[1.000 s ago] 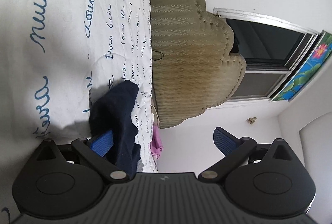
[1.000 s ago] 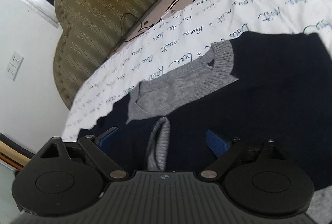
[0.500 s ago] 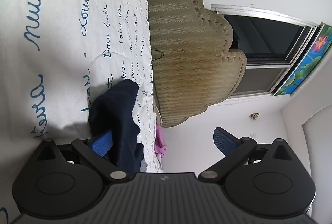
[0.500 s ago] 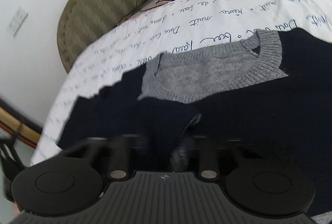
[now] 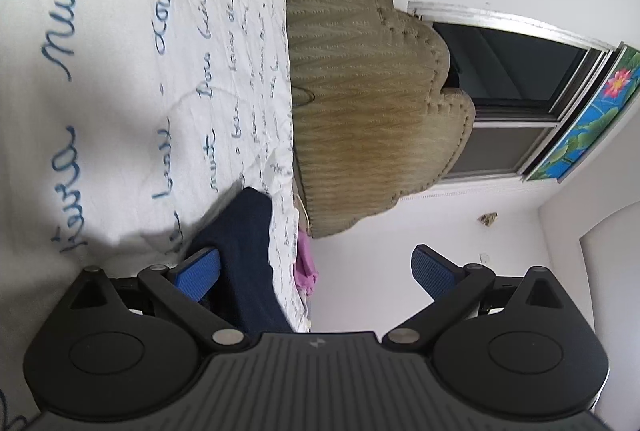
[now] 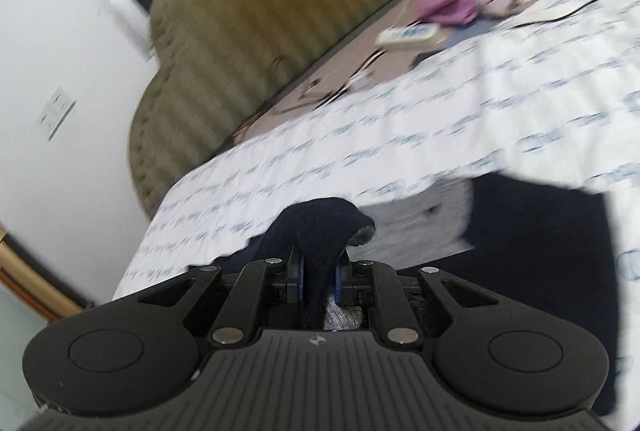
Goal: Fold small clothes
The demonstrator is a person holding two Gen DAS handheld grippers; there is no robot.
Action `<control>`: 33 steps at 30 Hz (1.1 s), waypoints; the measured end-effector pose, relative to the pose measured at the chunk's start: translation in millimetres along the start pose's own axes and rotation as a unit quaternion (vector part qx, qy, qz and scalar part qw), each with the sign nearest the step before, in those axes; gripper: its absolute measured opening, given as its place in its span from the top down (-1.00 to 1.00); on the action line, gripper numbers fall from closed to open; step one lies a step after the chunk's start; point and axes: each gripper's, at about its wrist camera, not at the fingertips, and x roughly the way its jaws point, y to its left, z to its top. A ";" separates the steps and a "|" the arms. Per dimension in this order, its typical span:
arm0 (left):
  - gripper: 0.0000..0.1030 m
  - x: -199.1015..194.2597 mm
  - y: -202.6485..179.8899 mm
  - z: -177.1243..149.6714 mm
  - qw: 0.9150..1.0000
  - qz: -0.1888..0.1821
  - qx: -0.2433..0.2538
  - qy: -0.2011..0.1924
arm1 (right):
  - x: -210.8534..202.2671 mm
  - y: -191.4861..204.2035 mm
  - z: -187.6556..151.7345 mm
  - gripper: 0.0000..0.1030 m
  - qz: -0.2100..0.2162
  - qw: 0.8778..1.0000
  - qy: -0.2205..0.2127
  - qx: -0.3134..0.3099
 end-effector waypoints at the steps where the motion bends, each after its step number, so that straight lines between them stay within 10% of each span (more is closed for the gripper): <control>1: -0.99 0.9 -0.9 -0.7 1.000 0.000 0.003 0.003 | -4.7 -5.4 1.3 0.67 -0.007 1.000 -0.002 0.002; 21: -0.99 8.3 -1.6 -8.8 0.999 0.002 0.011 0.037 | 3.6 -80.0 -13.5 0.64 -0.096 0.993 0.042 0.061; 26: -1.00 2.1 -30.9 -8.1 0.996 0.060 0.057 0.041 | 4.3 -87.8 -21.8 0.34 -0.087 0.991 0.043 0.089; 29: -1.00 11.4 -69.4 -10.5 0.975 0.109 0.189 0.044 | 4.7 -88.5 -24.4 0.26 -0.078 0.991 0.055 0.090; 33: -0.98 65.4 -89.1 -13.2 0.915 0.229 0.321 0.087 | 6.6 -87.2 -24.4 0.39 -0.071 0.993 0.061 0.067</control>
